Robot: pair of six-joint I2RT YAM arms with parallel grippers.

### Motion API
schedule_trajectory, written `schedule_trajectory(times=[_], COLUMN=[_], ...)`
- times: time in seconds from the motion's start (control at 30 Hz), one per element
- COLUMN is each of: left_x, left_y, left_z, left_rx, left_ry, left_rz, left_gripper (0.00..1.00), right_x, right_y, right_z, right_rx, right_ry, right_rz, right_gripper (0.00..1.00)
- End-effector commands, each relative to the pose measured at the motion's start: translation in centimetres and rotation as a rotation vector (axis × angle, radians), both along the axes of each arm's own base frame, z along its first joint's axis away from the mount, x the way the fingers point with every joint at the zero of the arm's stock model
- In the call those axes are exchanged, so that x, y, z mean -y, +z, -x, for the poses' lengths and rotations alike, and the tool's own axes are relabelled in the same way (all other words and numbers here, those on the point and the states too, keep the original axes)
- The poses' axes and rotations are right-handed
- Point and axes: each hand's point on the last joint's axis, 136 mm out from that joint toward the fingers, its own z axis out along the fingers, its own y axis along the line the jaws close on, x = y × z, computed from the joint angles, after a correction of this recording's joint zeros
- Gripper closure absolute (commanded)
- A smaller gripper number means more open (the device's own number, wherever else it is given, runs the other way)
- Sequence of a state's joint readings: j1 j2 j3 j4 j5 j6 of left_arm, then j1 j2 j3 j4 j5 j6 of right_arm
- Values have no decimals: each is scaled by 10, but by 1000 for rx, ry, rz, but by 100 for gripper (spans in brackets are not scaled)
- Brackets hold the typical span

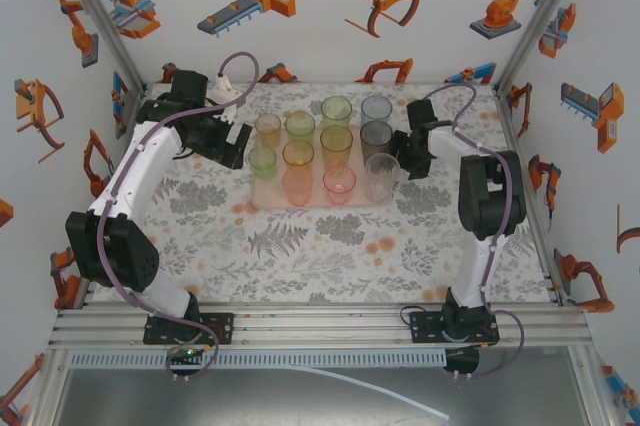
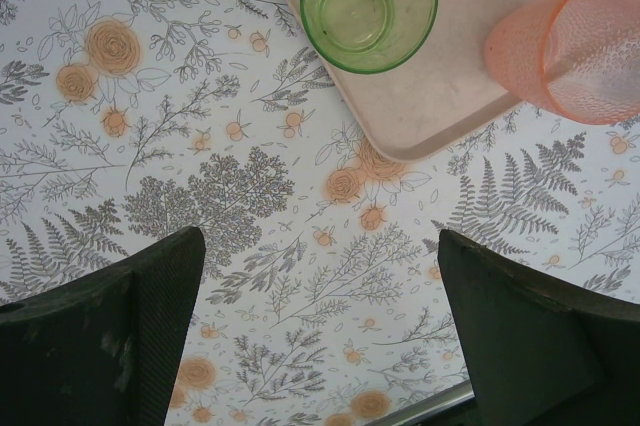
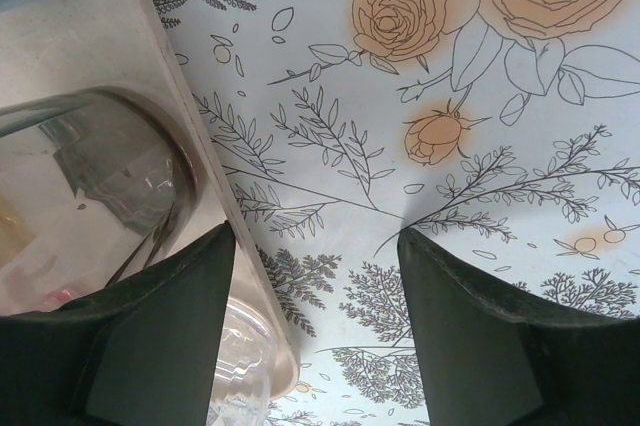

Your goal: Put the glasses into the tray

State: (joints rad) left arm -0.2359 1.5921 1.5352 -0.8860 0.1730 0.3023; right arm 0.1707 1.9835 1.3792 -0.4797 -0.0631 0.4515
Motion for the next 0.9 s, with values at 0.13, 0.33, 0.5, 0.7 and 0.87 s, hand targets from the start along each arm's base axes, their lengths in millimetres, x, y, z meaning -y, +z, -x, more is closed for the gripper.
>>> schedule_trajectory(times=[0.13, 0.33, 0.5, 0.7, 0.87], left_x=[1, 3, 2, 3, 3], left_y=[-5, -5, -5, -6, -5], left_z=[0, 0, 0, -1, -2], left_rx=[-16, -18, -19, -21, -20], left_ry=[5, 2, 5, 5, 4], left_rz=[11, 11, 12, 12, 11], left_gripper=[10, 10, 10, 10, 10], right_x=[25, 29, 30, 33, 34], right_y=[2, 6, 10, 13, 16], right_z=[10, 12, 12, 12, 12], right_rx=[-49, -43, -37, -33, -27], right_ry=[-31, -35, -36, -35, -36], right_rz=[56, 57, 49, 45, 40], right_gripper=[38, 37, 36, 36, 36])
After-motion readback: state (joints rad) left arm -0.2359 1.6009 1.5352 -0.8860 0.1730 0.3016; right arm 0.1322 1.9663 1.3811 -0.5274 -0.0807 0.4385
